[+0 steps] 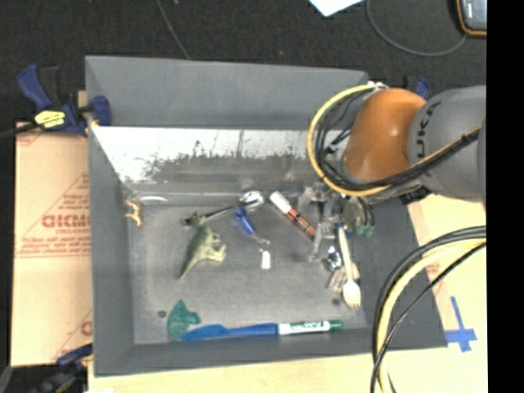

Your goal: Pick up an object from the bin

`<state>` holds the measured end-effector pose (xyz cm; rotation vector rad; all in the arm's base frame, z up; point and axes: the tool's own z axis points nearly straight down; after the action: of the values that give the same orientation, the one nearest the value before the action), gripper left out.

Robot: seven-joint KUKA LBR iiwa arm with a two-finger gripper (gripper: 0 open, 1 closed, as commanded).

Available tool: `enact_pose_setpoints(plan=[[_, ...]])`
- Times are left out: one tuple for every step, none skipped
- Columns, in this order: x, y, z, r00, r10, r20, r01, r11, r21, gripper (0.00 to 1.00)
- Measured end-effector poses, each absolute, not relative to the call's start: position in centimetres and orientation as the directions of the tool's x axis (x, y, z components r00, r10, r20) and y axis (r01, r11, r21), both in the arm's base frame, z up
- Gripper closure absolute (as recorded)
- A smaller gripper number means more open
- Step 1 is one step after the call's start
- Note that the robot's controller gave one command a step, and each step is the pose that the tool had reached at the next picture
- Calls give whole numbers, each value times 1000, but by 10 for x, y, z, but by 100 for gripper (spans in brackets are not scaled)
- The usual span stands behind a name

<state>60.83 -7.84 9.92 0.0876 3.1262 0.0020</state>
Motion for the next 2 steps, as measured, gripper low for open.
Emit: enact_pose_setpoints(plan=[[544, -121, 81, -774, -633, -10, -633, 774, -14, 0], [585, -94, 75, -986, -167, -15, -167, 986, -2, 100]])
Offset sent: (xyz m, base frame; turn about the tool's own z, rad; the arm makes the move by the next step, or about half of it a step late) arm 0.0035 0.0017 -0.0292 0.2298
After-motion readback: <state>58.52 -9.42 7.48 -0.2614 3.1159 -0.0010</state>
